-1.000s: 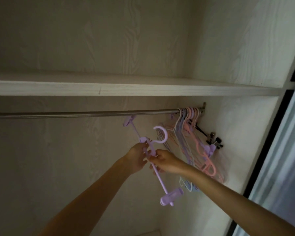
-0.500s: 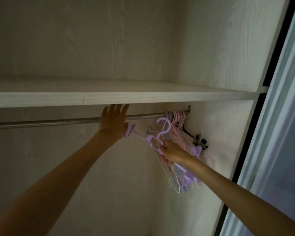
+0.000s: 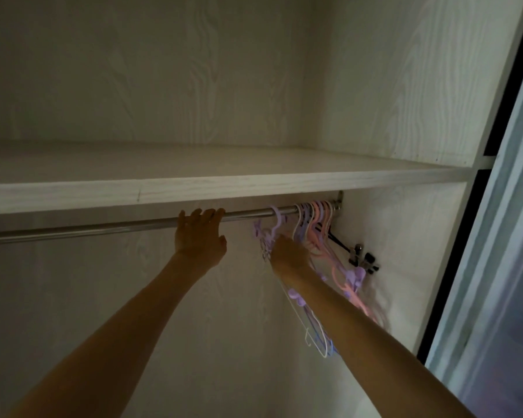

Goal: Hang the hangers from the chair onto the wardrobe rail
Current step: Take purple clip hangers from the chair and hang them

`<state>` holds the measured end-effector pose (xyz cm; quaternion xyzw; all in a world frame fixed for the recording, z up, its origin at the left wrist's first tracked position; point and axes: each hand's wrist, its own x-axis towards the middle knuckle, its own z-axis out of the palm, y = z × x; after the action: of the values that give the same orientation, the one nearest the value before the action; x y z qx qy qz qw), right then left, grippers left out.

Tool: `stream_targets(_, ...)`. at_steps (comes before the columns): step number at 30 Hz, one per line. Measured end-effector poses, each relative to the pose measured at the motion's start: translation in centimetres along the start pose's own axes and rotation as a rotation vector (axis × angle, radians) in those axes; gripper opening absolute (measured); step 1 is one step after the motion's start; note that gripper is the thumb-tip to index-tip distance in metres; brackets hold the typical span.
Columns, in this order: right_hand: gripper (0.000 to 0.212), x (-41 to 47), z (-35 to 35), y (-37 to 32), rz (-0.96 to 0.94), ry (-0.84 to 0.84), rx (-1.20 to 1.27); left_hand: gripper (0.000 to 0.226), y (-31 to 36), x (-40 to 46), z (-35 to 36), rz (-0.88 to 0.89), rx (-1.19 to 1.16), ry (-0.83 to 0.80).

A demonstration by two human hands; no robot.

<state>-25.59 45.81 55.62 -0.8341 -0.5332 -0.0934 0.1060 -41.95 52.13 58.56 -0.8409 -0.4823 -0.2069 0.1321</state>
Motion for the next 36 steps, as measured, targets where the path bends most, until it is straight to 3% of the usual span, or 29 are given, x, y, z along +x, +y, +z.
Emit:
stream_targets(5, 0.044, 1.0, -1.5, 2.0, -0.101, 0.063, 0.084, 0.064, 0.0, -0.2, 0.4, -0.012, -0.02, 0.019)
stream_targets(8, 0.049, 2.2, -3.8, 3.7, -0.192, 0.356, 0.139, 0.065, 0.0, 0.0, 0.5, -0.009, -0.009, 0.029)
stream_targets(9, 0.049, 2.7, -4.4, 4.0, -0.257, 0.38, 0.158, 0.065, 0.1, -0.1, 0.6, -0.015, -0.004, 0.029)
stream_targets(14, 0.057, 5.8, -3.4, 2.8, -0.449, 0.163, 0.091, 0.066, 0.1, -0.2, 0.9, -0.026, 0.003, 0.018)
stream_targets(21, 0.06, 7.2, -3.2, 6.0, -0.458, 0.234, -0.059, 0.066, 0.0, -0.2, 1.0, -0.016, 0.007, 0.025)
stream_targets(27, 0.056, 7.7, -3.8, 8.2, -0.458, 0.25, -0.092, 0.079, 1.0, 0.2, 1.0, -0.04, 0.077, 0.04)
stream_targets(31, 0.062, 6.4, -4.3, 8.4, -0.469, 0.244, -0.07, 0.093, 4.0, 1.6, 0.2, 0.15, -0.033, 0.059)
stream_targets(36, 0.025, 0.1, -5.3, 10.2, -0.492, 0.3, 0.111, 0.114, 7.6, 4.8, -0.1, 0.403, -0.08, -0.022)
